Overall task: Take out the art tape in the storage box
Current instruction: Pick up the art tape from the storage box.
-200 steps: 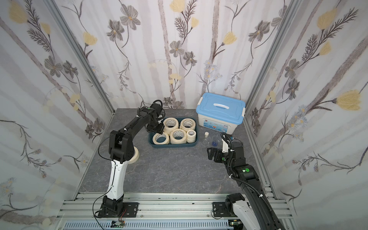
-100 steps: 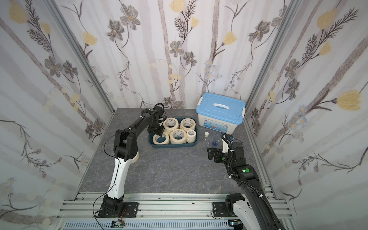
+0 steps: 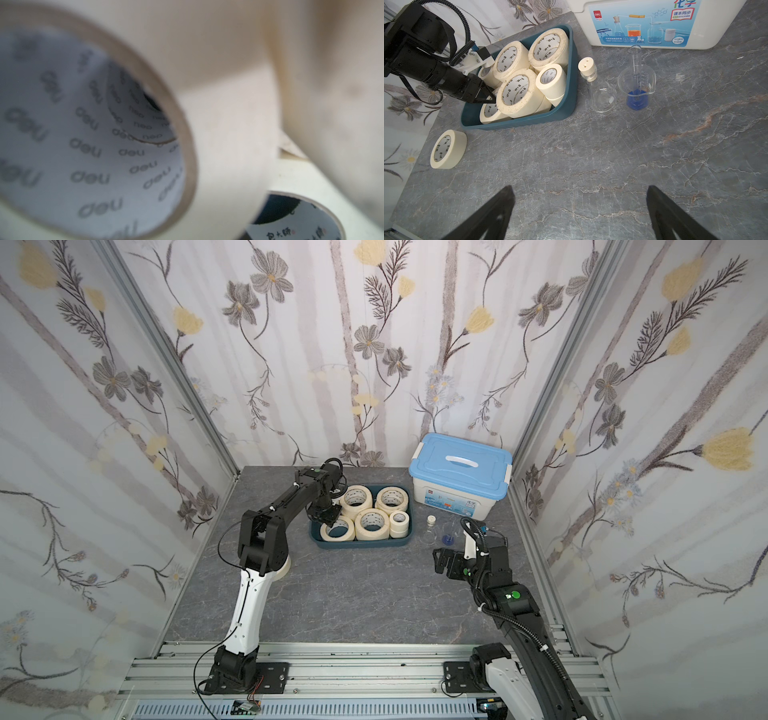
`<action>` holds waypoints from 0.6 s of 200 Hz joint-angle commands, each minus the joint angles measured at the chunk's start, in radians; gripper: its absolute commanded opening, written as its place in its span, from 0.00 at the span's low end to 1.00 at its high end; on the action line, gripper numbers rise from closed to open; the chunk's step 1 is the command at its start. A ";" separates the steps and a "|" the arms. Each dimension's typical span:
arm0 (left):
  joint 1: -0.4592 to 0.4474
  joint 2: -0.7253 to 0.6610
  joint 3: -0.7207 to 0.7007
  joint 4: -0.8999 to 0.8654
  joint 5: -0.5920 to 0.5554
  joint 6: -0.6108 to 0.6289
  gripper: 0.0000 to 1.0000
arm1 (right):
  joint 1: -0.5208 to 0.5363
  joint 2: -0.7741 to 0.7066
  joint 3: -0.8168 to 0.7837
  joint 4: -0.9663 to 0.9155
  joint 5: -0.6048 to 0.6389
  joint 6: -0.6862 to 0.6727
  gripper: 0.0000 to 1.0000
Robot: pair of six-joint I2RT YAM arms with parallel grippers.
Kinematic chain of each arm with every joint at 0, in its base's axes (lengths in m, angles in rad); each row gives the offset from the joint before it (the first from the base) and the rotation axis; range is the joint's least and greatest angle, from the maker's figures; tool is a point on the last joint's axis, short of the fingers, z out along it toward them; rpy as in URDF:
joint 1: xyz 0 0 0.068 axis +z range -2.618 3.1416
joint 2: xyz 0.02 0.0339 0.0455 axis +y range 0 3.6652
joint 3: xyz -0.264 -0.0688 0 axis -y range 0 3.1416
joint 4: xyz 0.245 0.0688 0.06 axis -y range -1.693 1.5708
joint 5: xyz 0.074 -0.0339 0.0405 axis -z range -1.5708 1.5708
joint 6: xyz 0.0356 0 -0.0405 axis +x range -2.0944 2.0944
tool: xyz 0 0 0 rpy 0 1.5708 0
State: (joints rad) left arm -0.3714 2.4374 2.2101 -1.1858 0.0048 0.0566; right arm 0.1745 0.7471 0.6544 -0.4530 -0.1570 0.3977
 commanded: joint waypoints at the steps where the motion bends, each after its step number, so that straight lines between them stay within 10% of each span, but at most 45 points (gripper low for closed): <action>1: 0.000 -0.020 0.003 0.015 0.031 0.005 0.26 | 0.000 0.001 0.006 0.004 0.005 0.009 1.00; 120: 0.001 -0.158 -0.013 -0.003 0.061 0.003 0.14 | 0.000 0.003 0.011 0.004 0.007 0.006 1.00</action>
State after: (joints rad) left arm -0.3710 2.3165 2.1975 -1.2026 0.0269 0.0708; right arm 0.1745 0.7517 0.6590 -0.4526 -0.1570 0.4000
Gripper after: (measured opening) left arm 0.228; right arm 0.999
